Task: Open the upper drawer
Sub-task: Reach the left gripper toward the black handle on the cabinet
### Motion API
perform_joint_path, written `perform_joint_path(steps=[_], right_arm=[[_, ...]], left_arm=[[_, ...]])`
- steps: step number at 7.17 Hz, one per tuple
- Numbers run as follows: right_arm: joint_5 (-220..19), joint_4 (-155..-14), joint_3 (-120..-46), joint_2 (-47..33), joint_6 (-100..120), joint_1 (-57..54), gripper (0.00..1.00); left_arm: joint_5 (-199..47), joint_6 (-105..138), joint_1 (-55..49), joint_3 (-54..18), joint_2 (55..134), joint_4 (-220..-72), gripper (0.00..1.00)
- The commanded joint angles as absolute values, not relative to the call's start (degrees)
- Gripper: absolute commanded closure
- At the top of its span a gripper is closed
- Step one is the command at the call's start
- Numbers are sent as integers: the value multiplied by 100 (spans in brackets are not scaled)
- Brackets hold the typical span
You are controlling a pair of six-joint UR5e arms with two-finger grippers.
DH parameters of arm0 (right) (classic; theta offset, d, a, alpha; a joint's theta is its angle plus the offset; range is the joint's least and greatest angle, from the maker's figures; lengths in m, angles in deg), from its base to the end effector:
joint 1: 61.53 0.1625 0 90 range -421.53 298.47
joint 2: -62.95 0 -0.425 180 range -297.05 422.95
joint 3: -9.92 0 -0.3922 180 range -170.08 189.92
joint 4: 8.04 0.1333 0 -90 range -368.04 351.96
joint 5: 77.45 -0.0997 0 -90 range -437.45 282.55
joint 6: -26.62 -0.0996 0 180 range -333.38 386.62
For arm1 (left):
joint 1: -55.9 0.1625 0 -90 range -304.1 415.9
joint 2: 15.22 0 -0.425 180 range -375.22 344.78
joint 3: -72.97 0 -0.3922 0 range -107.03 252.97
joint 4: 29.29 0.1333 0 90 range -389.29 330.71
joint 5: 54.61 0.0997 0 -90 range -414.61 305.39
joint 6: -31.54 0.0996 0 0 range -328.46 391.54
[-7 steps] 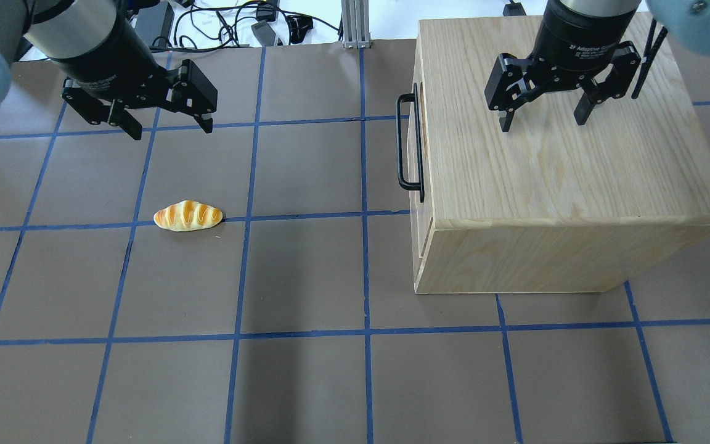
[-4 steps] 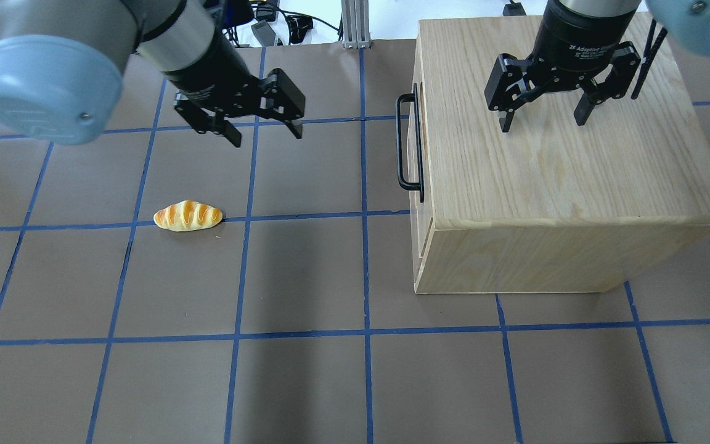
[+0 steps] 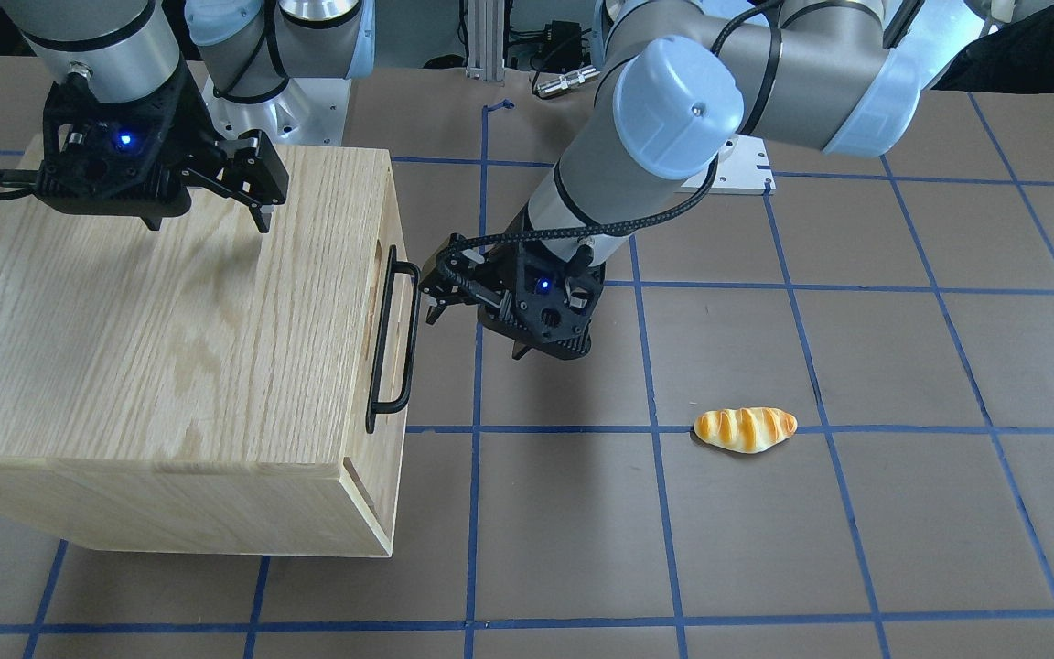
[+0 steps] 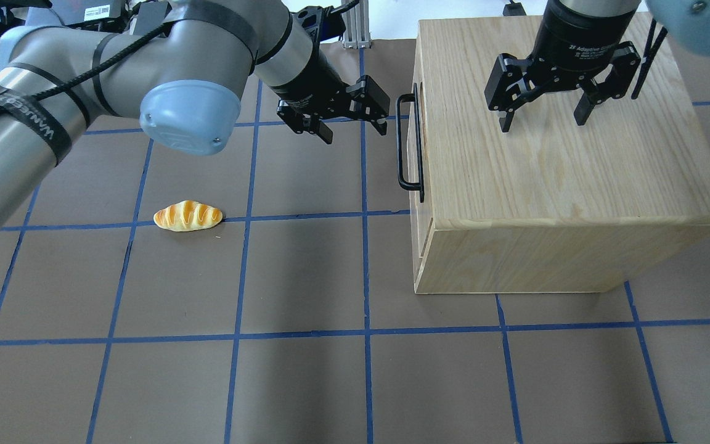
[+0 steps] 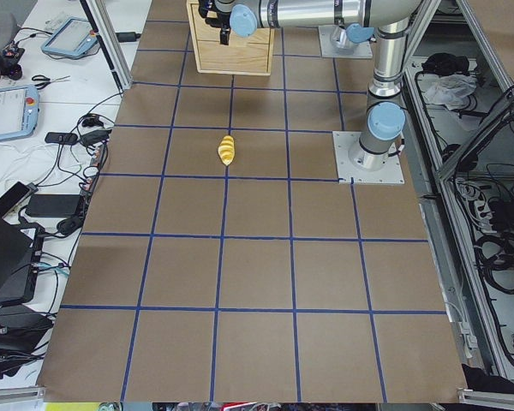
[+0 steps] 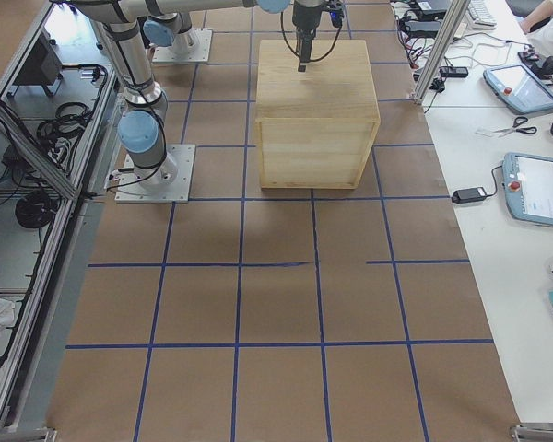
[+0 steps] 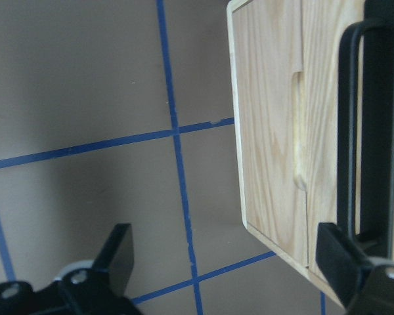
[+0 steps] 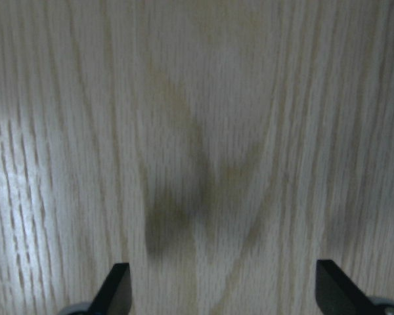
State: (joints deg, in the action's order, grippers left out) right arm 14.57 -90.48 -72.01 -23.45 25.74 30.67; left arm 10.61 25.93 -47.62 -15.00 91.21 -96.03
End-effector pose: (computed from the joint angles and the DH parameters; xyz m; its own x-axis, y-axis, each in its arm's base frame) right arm 0.1493 -0.5065 0.5125 -0.9990 -0.0249 0.0360 -0.0230 0.9983 0.0534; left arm -0.3134 -0.5546 0.3986 -0.8861 0.1798 0.4272 0.1451 0.9830 -0.1128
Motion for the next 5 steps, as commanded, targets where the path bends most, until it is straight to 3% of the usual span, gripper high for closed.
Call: perform_joint_path(steps=[1,5], right_arm=[[1457,-9048,-7200,-2345,2574,3067,0],[1457,-9048,-7208,-2345,2574,3067,0]], left_arm=[[964,2548,-5009,-1536,9376,-9257,0],[1069,3065,-4932,-1580,9376,-9397,0]])
